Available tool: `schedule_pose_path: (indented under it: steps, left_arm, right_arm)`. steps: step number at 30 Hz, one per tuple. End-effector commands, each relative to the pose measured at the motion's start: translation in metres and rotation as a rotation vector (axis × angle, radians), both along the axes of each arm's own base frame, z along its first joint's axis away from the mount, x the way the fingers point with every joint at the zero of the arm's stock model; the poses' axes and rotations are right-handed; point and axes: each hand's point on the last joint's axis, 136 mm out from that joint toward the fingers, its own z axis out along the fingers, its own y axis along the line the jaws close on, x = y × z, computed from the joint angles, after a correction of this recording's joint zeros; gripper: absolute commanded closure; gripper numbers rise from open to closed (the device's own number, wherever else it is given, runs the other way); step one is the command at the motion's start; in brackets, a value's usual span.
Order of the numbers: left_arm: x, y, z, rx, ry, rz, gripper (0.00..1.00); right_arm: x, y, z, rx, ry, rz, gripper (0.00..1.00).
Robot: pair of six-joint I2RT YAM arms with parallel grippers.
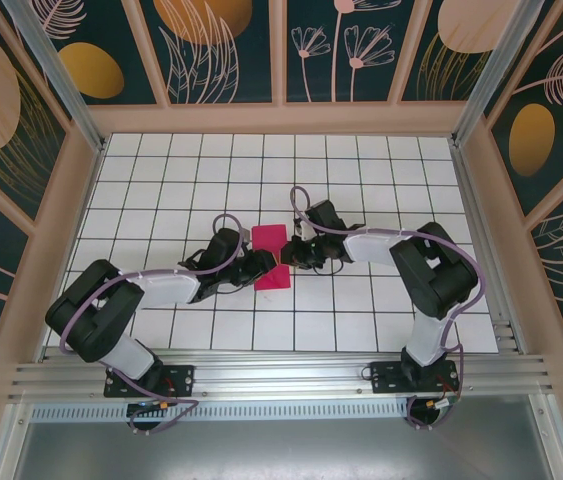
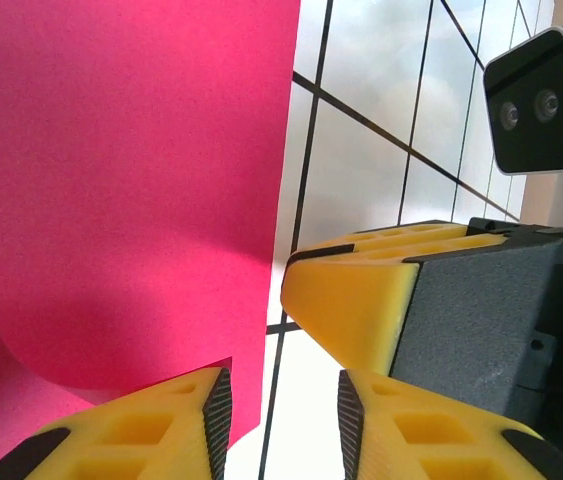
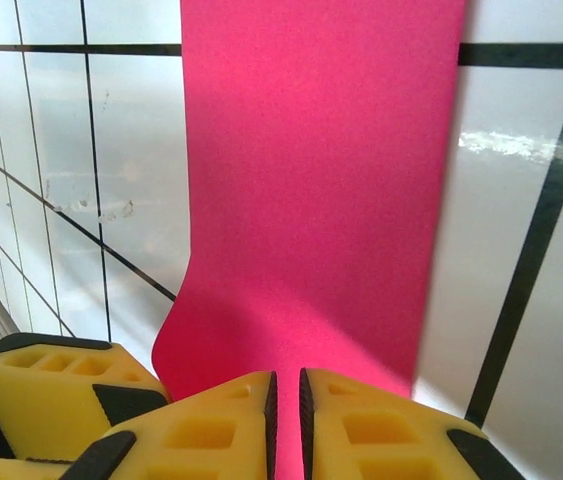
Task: Fold a paper plane with a square sheet of paper (pick it up from the middle)
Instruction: Fold the triangle a second time at the center of the table.
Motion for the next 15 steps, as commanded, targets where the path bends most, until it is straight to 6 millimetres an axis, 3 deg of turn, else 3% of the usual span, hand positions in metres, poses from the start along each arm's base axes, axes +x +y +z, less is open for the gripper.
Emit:
schedule_pose_path:
  steps: [1, 7, 15]
  left_arm:
    - [0.009, -0.004, 0.005, 0.005, -0.033, 0.007, 0.64]
    - [0.012, -0.006, 0.003, 0.009, -0.03, 0.01, 0.7]
    - [0.014, -0.005, -0.002, 0.023, -0.026, 0.022, 0.84]
  right_arm:
    - [-0.003, 0.005, 0.004, 0.006, -0.036, 0.04, 0.83]
    - [-0.014, 0.006, 0.022, 0.074, -0.106, 0.102, 0.77]
    - [-0.027, 0.005, 0.02, 0.11, -0.096, 0.142, 0.76]
